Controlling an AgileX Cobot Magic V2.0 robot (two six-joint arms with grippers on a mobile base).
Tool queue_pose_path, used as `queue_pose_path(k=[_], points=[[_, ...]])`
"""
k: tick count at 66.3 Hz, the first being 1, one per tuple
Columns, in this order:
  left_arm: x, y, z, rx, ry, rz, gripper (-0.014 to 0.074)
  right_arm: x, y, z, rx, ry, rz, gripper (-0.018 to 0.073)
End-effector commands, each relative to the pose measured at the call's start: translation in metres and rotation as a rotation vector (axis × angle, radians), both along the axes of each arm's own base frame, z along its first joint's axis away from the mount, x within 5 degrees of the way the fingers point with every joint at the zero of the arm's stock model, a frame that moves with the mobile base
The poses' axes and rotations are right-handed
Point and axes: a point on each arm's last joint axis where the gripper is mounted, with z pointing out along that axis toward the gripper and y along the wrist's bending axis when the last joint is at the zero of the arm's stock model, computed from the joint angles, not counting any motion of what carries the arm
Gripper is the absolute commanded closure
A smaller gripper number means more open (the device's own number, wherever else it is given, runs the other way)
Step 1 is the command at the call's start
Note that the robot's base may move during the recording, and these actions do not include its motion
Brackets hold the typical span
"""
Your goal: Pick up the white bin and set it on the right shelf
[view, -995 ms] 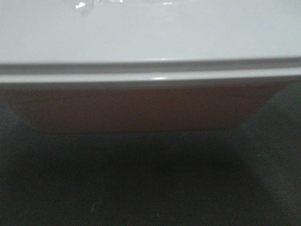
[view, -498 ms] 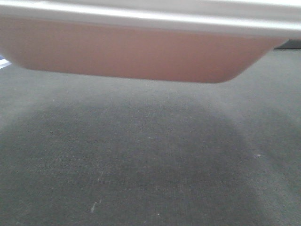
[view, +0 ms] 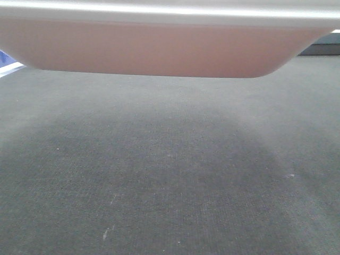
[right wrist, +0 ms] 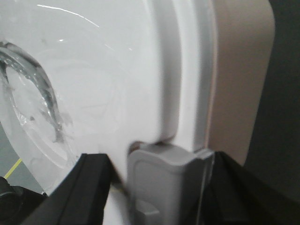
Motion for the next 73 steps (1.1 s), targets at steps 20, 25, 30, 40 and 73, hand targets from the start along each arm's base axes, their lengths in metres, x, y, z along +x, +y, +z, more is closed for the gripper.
queue_pose_path(k=[20,25,30,40,73], points=[[-0.0225,-0.0143,0.0200,-0.143,0.002,-0.199,0.0344,-0.0200,0.0160,0.0313,0.247,-0.042,0.175,0.0169],[-0.0214,-0.0141,0.0199,-0.144,0.002,-0.194,0.0344,-0.0197,0.0159,0.0314,0.247,-0.044,0.171,0.0169],[-0.0195,-0.0138,0.0193,-0.142,0.003,-0.186,0.0344,-0.0193,0.0158,0.0319,0.250,-0.050,0.168,0.0169],[-0.0190,-0.0138,0.0192,-0.142,0.004,-0.186,0.0344,-0.0179,0.0156,0.0350,0.270,-0.086,0.158,0.0169],[-0.0174,-0.0136,0.0211,-0.161,-0.008,-0.169,0.0345,-0.0164,0.0153,0.0369,0.282,-0.110,0.151,0.0169]])
